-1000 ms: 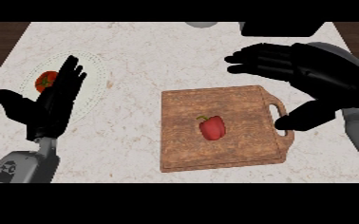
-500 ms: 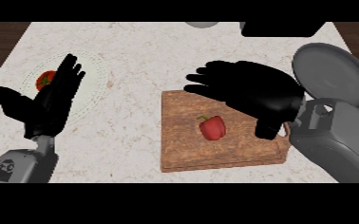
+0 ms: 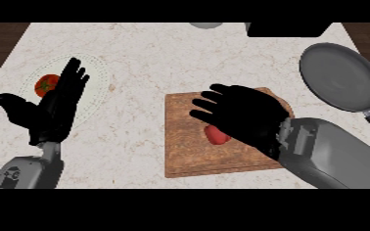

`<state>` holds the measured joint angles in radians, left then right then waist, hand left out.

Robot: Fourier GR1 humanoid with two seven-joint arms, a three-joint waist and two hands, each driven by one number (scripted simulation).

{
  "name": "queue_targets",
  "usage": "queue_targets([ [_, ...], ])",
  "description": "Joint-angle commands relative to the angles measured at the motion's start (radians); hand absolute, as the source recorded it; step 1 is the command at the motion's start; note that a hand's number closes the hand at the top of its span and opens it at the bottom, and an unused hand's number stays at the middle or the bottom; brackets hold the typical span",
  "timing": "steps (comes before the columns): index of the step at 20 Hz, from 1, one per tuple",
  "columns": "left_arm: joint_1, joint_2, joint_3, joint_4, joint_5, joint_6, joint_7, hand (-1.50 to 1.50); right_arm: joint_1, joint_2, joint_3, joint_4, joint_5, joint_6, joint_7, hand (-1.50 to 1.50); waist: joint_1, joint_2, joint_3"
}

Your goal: Pick the bell pepper from the cutting board and place it in the pan

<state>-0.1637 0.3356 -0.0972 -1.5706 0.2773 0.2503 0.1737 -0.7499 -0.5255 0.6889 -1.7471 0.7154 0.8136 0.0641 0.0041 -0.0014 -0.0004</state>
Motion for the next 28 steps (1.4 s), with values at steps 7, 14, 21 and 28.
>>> queue_targets([
  [7,0.023,-0.031,0.026,0.031,-0.006,-0.058,-0.041,0.00,0.067,0.025,0.081,-0.193,0.230,0.067,0.095,-1.50,-0.005,0.000,0.000],
  [14,0.015,-0.025,0.043,-0.086,-0.032,-0.040,0.086,0.00,0.199,0.109,0.131,-0.186,0.331,0.031,0.084,-1.50,-0.002,0.000,0.001],
  [21,0.015,-0.052,0.073,-0.031,-0.053,-0.079,0.027,0.00,0.129,0.240,0.119,-0.010,0.455,0.050,0.095,-1.50,0.001,0.002,0.000],
  [28,-0.005,-0.075,0.101,0.007,-0.071,-0.096,0.023,0.00,0.167,0.264,0.102,0.111,0.536,-0.070,0.005,-1.50,0.000,0.002,0.000],
])
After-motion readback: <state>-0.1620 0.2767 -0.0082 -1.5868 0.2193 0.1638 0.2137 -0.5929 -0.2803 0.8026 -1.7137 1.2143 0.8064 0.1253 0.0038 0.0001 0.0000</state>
